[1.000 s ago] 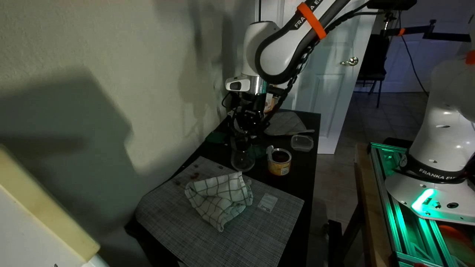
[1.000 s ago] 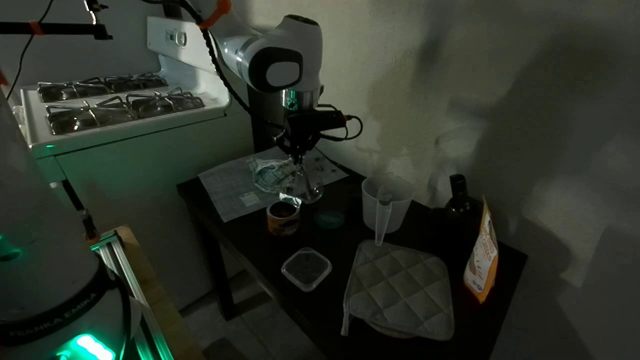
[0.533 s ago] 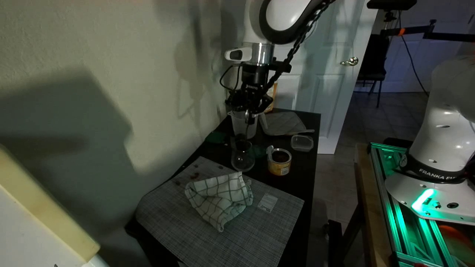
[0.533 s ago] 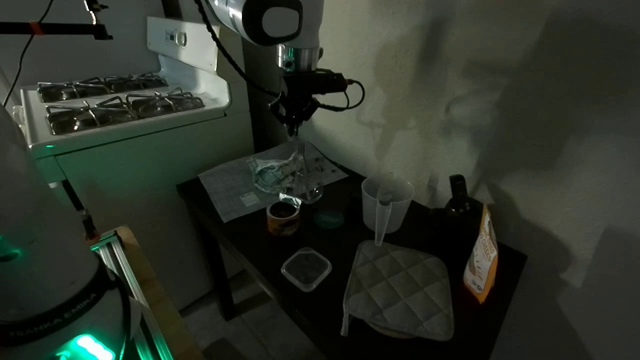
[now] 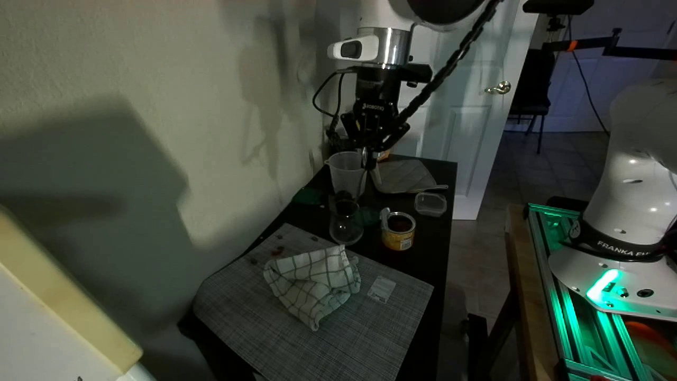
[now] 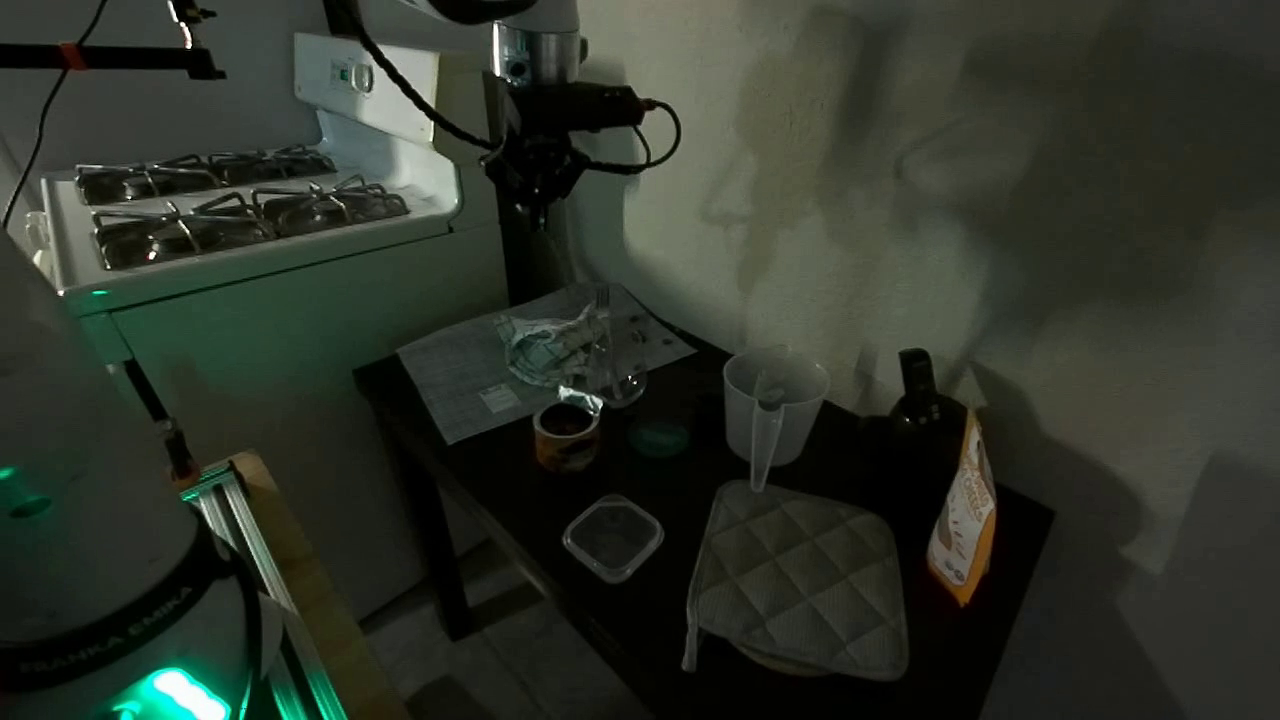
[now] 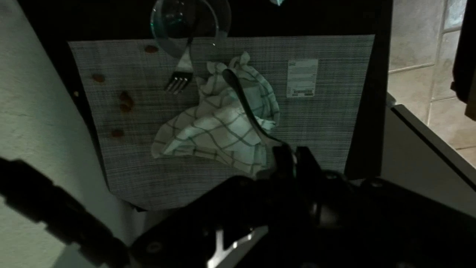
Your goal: Remove the silver spoon from the glass cup and put it on the table
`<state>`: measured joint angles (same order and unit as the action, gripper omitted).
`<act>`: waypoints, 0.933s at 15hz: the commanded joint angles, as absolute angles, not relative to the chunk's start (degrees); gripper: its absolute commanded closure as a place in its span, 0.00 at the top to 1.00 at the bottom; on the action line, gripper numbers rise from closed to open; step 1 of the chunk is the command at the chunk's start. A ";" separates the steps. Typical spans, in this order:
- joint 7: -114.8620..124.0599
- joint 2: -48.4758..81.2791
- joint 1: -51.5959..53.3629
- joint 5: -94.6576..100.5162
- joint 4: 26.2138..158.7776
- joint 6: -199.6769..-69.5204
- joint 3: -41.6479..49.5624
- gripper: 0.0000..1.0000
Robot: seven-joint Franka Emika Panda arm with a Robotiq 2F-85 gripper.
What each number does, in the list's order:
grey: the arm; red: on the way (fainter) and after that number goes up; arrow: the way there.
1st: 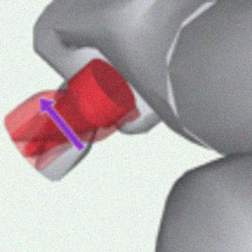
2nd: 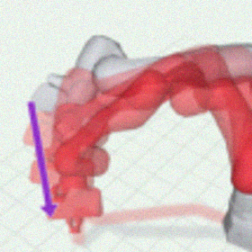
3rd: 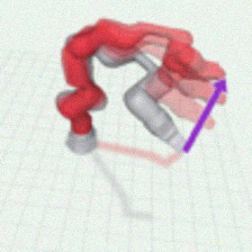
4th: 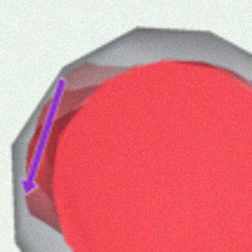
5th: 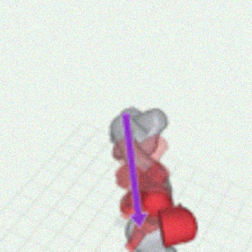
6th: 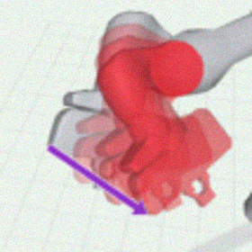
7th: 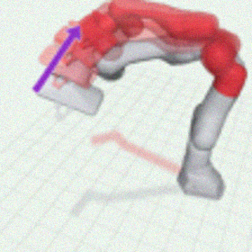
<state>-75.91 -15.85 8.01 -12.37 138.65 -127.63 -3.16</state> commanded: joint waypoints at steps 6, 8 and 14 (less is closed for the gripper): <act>-85.85 -11.22 16.62 -14.94 148.51 -158.70 -3.56 0.03; -88.45 -7.14 18.26 -14.58 149.26 -168.60 -3.54 0.03; -86.23 6.68 19.99 -10.89 151.71 -183.57 -3.78 0.43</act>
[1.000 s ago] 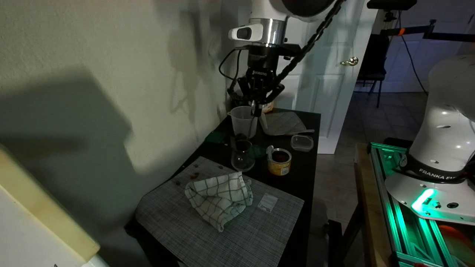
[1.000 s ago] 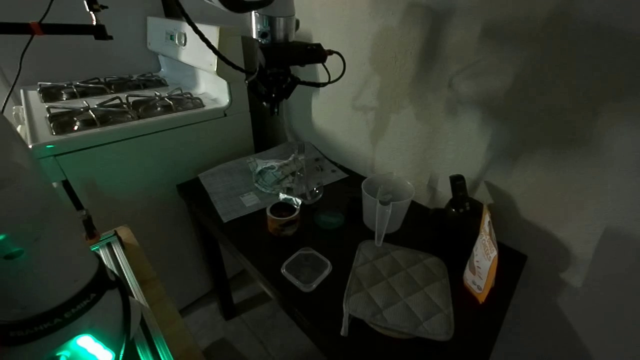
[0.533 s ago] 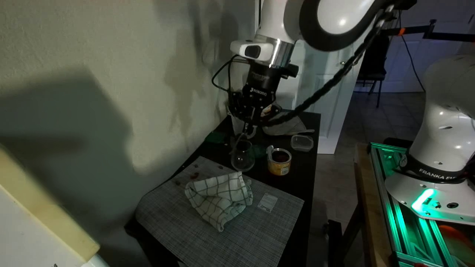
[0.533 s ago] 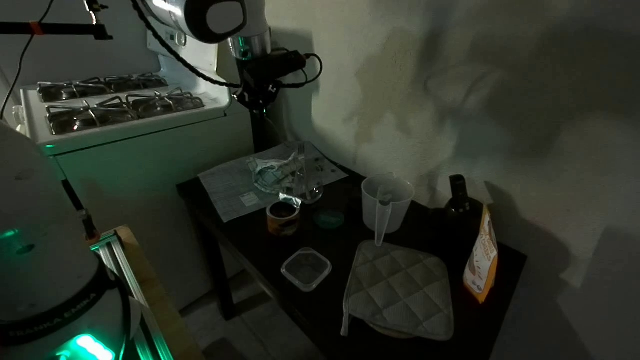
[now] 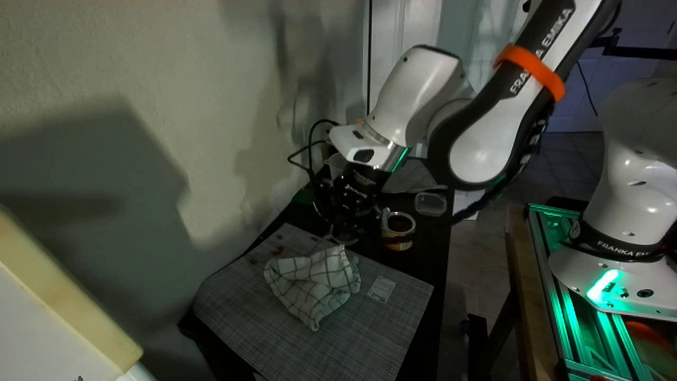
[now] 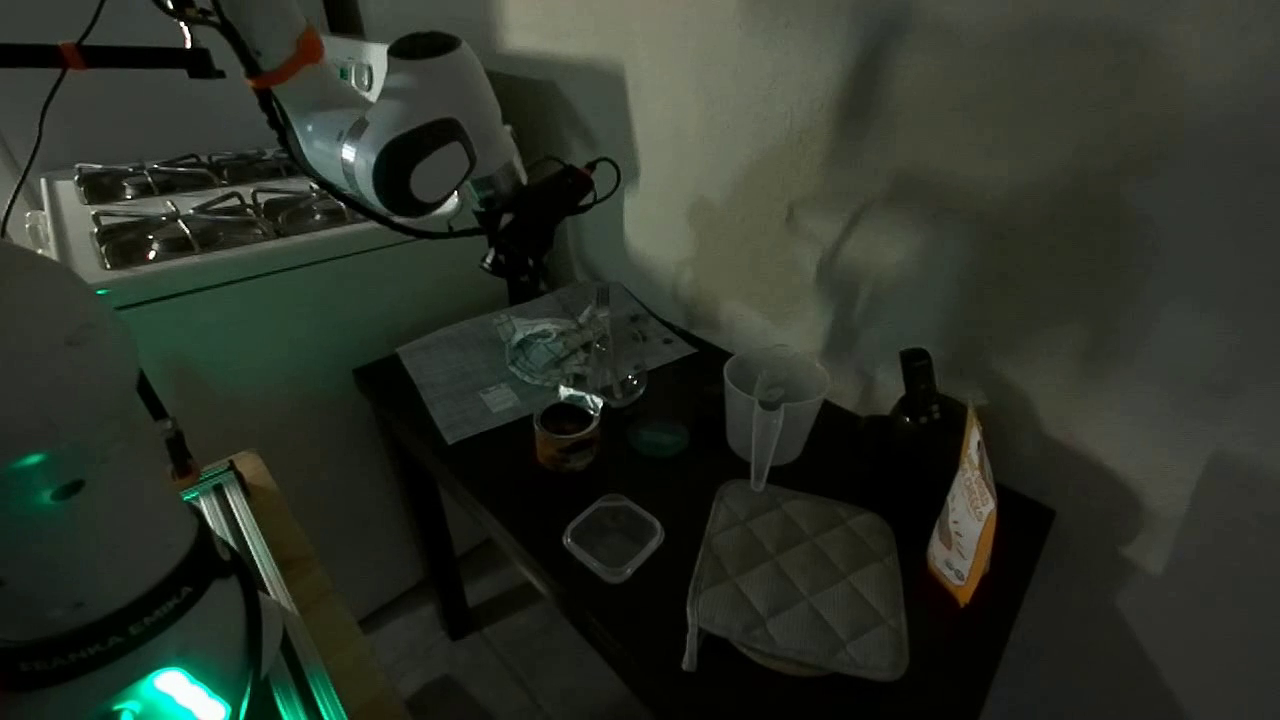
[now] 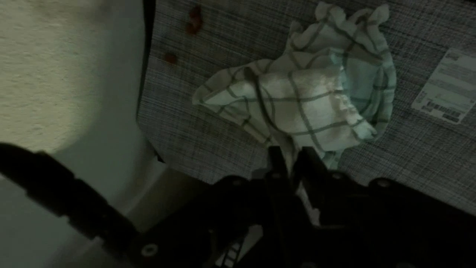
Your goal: Remove the silver spoon from the glass cup and put it on the table
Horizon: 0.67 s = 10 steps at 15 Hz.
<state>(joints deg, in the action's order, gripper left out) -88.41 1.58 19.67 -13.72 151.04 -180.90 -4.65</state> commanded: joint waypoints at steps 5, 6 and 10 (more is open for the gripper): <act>-78.31 2.71 18.06 -11.14 151.28 -170.18 -4.75 0.81; -79.02 -0.38 15.72 -15.75 151.38 -164.79 -8.42 0.88; -84.27 -1.40 15.09 -24.04 150.14 -157.92 -11.45 0.93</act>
